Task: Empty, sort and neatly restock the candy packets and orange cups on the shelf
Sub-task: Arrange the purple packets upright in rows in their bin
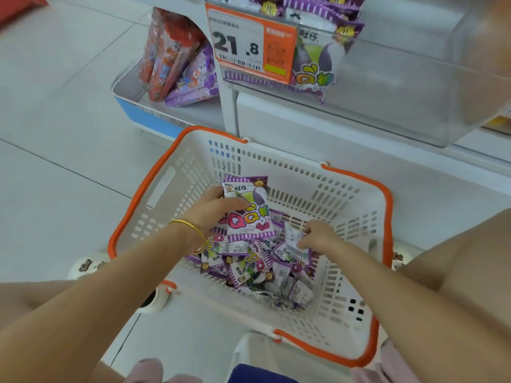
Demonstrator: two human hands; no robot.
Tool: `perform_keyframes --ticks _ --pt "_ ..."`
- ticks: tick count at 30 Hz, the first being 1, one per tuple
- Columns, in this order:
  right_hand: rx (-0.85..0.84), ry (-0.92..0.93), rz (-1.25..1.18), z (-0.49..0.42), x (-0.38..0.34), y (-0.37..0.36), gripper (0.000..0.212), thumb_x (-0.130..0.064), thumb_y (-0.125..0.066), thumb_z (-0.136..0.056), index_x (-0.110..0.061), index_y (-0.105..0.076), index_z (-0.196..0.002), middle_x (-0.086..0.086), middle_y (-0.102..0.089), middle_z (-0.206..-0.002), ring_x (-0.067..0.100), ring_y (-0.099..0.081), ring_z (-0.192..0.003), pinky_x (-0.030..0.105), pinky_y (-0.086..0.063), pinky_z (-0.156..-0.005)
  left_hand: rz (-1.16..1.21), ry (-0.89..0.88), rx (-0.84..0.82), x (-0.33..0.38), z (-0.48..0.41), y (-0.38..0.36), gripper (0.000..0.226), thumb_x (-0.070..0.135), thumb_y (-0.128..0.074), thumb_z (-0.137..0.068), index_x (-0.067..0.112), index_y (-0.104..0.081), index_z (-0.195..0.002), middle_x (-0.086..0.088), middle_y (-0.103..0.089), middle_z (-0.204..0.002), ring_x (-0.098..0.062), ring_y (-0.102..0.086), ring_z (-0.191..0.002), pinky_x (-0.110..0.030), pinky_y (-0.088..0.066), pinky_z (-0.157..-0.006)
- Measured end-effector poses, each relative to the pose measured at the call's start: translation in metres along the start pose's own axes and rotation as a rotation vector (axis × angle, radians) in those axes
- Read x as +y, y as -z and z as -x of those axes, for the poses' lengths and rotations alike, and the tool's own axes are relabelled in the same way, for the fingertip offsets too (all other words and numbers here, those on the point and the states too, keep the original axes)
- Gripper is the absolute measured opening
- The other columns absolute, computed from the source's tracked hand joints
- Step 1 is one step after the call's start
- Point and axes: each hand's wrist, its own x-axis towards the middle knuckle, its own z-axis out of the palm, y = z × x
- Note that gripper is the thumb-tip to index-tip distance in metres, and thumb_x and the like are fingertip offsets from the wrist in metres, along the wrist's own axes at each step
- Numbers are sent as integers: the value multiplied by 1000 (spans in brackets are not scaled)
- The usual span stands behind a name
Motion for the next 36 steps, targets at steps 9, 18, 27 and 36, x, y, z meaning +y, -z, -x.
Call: perform_keyframes --ticks 9,18,27,36 --pt "499 720 237 139 -80 21 24 -8 -64 -84 -16 -49 -102 3 -57 -112 20 -54 -94 40 -51 -73 236 117 -38 17 25 -25 37 13 -63 -86 6 -53 -121 -19 -68 -105 -32 -67 -87 -43 -59 -59" --pt "345 787 182 162 -80 23 57 4 -49 -82 -27 -50 -131 -15 -20 -156 3 -16 -138 14 -8 -105 398 -32 -184 32 48 -20 43 51 -45 -92 21 -65 -115 -6 -71 -107 -27 -67 -98 -54 -51 -88" --pt "394 615 -525 146 -86 20 30 -20 -68 -86 -22 -49 -110 -14 -55 -113 -6 -54 -97 3 -44 -72 373 -164 -99 24 47 -24 47 34 -57 -90 13 -43 -130 -14 -63 -119 -30 -66 -95 -51 -57 -72" --pt "314 456 -615 140 -84 57 28 -9 -71 -82 -29 -58 -96 1 -64 -97 19 -63 -88 38 -53 -85 312 -205 -52 29 42 -23 19 29 -49 -96 15 -46 -108 -13 -68 -102 -25 -69 -76 -50 -58 -67"
